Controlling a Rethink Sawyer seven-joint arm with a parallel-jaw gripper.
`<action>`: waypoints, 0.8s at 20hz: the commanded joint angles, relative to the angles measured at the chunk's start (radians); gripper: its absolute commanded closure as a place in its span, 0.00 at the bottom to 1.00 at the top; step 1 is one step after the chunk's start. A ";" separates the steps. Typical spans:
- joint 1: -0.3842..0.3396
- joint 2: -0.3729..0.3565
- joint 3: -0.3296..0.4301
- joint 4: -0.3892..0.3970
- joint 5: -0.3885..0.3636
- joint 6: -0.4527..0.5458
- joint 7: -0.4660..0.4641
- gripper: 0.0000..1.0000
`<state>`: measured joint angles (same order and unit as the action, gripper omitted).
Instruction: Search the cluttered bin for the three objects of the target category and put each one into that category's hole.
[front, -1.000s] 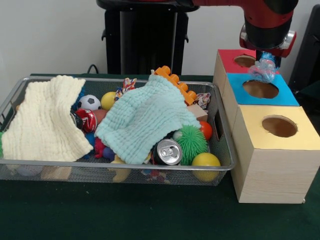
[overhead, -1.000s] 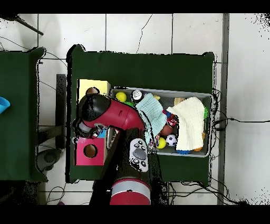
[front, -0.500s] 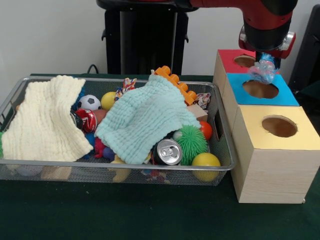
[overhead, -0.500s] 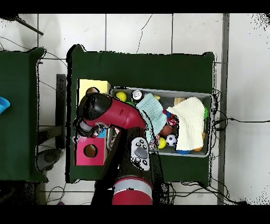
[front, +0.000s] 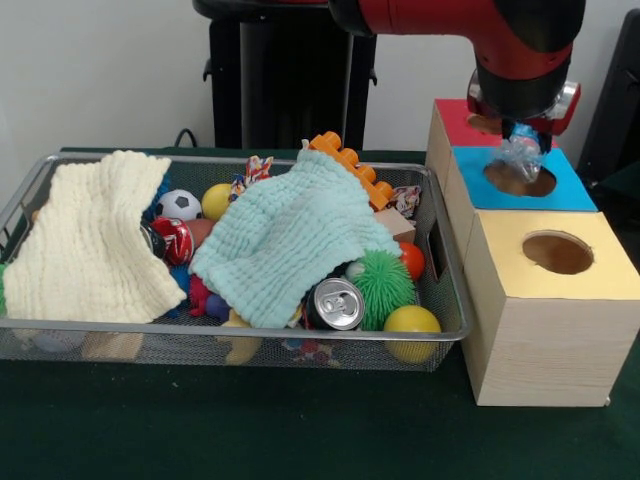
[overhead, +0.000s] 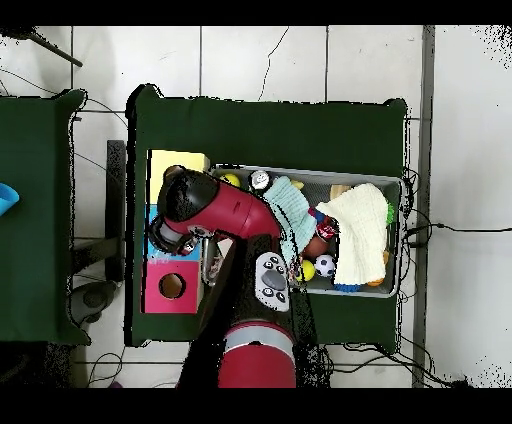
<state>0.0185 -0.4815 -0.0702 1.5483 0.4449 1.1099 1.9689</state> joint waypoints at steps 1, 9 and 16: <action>-0.049 0.106 0.053 -0.061 -0.064 -0.074 0.066 1.00; -0.055 0.107 0.053 -0.063 -0.065 -0.071 0.052 1.00; -0.057 0.095 0.056 -0.041 -0.053 -0.080 0.058 1.00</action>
<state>0.0051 -0.4328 -0.0656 1.4993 0.4432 1.1105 1.9689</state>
